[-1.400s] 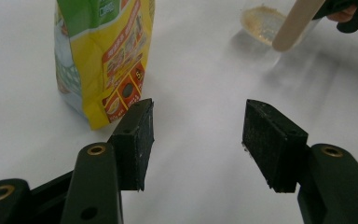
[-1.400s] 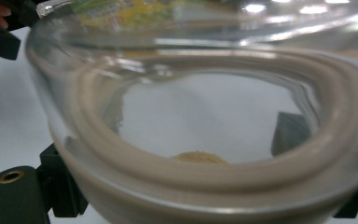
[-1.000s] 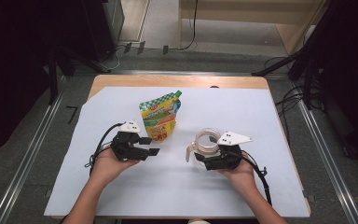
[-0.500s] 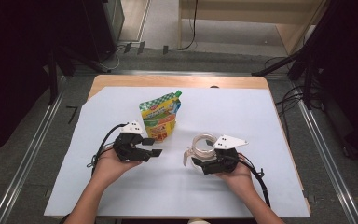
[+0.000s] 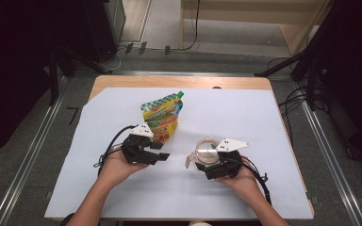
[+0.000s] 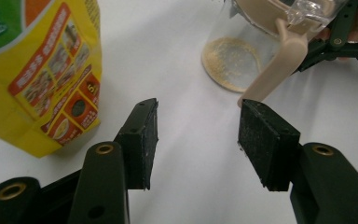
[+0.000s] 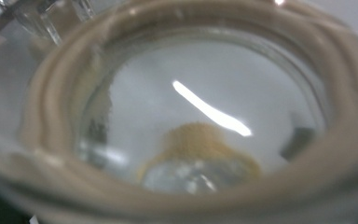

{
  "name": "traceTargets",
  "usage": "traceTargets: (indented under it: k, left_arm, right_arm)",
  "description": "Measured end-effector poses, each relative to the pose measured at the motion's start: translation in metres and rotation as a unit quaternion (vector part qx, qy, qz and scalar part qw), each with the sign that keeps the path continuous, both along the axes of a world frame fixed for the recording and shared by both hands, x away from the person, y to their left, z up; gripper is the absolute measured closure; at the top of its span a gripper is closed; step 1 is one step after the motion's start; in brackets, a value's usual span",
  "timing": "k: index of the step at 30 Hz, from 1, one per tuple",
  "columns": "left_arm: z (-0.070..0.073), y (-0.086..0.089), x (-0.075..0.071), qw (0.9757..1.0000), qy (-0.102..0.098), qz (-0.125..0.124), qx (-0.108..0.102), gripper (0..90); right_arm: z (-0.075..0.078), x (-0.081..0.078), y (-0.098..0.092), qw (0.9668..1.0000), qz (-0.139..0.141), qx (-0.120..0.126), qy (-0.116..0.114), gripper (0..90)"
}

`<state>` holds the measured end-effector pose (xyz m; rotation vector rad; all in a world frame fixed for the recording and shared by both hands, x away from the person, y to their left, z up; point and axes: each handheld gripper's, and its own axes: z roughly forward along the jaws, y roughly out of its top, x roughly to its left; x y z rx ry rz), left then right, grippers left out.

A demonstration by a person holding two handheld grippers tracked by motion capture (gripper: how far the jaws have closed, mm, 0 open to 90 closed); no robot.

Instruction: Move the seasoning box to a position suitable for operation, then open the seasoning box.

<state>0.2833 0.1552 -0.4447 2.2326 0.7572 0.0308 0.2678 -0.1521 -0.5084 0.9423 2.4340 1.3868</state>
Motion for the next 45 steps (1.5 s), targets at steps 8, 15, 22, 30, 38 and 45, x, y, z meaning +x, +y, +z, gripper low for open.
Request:
traceTargets:
  k: [8, 15, 22, 30, 38, 45]
  left_arm:
    - [-0.001, -0.009, 0.000, 0.9999, 0.006, -0.013, 0.001, 51.3]
    - [0.003, -0.019, 0.004, 0.9990, 0.025, -0.030, -0.023, 62.2]
    - [0.015, -0.033, 0.006, 0.9988, 0.027, -0.039, -0.012, 71.5]
    - [0.012, -0.050, 0.012, 0.9984, 0.033, -0.046, 0.001, 87.6]
    - [0.005, -0.053, 0.008, 0.9984, 0.023, -0.052, 0.004, 89.5]
    - [0.003, -0.057, 0.005, 0.9984, 0.013, -0.055, 0.009, 89.1]
  right_arm:
    - [0.011, -0.015, -0.019, 0.9998, -0.006, -0.007, 0.017, 3.8]
    - [0.025, -0.027, -0.037, 0.9996, -0.003, 0.003, 0.027, 14.1]
    - [0.036, -0.029, -0.053, 0.9996, -0.003, 0.020, 0.018, 20.2]
    - [0.046, -0.031, -0.064, 0.9998, -0.009, 0.013, -0.009, 37.4]
    - [0.047, -0.030, -0.065, 0.9997, -0.011, 0.013, 0.017, 63.9]
    - [0.046, -0.034, -0.059, 0.9997, 0.014, 0.006, 0.020, 89.6]
